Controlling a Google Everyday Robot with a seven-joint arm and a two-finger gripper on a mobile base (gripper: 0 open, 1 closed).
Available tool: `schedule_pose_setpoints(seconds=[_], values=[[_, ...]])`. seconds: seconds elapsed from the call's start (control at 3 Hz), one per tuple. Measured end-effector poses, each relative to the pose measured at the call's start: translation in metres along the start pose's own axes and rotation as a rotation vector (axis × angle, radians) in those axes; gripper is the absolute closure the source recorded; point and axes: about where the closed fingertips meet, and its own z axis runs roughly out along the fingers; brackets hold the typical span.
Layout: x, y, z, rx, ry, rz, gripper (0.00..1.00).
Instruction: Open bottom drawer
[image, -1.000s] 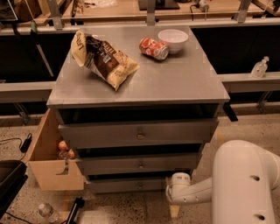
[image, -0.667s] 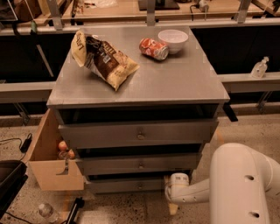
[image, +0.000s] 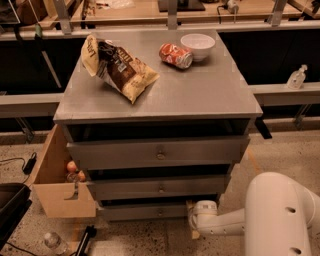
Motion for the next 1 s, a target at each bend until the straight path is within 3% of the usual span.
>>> schedule_pose_setpoints(seconds=[1.0], values=[[-0.0075,-0.0032,0.0159,0.009,-0.045,-0.014,0.84]])
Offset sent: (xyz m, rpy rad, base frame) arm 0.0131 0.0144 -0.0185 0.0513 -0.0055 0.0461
